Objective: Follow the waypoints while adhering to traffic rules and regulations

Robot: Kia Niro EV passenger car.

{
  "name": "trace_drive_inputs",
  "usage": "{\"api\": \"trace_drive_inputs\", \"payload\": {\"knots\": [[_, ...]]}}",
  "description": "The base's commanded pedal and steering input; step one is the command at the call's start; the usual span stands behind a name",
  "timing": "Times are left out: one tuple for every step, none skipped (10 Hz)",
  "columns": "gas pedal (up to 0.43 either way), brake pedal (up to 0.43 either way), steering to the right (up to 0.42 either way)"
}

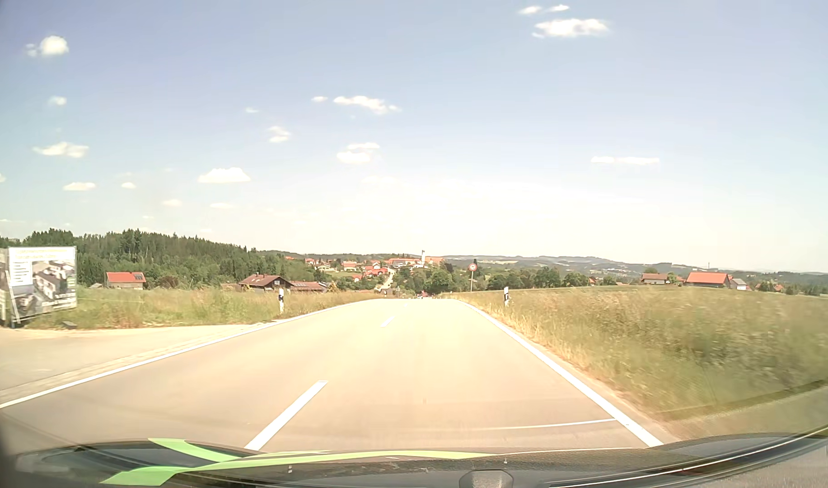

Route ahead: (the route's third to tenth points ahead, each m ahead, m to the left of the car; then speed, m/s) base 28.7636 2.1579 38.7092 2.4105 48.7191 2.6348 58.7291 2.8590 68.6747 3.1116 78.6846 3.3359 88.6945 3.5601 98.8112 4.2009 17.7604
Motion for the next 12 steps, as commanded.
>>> {"api": "trace_drive_inputs", "payload": {"knots": [[0.13,0.0,-0.01],[0.13,0.0,-0.01],[0.138,0.0,-0.008],[0.15,0.0,-0.005],[0.157,0.0,-0.003],[0.169,0.0,-0.003],[0.189,0.0,-0.003],[0.197,0.0,-0.003],[0.22,0.0,-0.004],[0.22,0.0,-0.003],[0.22,0.0,-0.003],[0.22,0.0,-0.002]]}}
